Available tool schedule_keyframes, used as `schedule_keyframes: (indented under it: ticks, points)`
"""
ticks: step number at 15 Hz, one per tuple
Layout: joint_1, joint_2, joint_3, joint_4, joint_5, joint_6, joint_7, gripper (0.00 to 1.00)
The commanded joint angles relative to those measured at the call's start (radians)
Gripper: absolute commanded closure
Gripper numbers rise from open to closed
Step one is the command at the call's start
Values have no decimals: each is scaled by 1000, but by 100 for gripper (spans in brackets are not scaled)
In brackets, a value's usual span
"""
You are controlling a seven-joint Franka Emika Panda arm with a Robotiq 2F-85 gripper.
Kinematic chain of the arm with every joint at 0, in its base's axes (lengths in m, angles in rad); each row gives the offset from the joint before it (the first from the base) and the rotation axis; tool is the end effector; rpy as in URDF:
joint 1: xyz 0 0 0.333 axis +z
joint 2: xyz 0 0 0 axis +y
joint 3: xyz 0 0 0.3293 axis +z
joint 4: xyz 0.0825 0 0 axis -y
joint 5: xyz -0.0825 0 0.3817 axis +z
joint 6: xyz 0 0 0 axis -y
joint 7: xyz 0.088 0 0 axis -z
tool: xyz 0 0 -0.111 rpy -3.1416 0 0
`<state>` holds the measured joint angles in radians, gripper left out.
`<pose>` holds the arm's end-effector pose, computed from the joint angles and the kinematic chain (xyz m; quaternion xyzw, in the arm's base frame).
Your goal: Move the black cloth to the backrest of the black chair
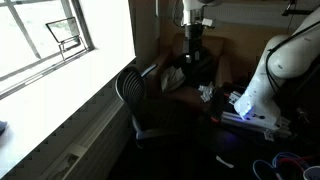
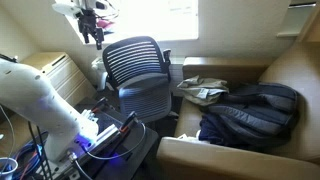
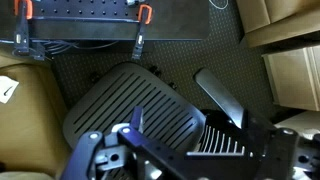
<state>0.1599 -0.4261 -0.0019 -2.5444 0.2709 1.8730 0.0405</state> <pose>0.3598 0.0790 0.4122 -0.9849 -0.0023 0.1329 0.1108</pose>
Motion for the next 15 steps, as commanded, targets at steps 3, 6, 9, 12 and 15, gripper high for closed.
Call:
schedule_keyframes:
  ticks: [3, 6, 9, 12, 15]
  points:
    - [-63, 67, 36, -31, -48, 59, 42, 0]
    - [-158, 141, -12, -90, -139, 174, 108, 0]
    - [-274, 233, -84, -114, -245, 271, 152, 0]
    - [-289, 248, -107, -103, -254, 268, 141, 0]
    - [-304, 265, -118, -126, -281, 324, 131, 0]
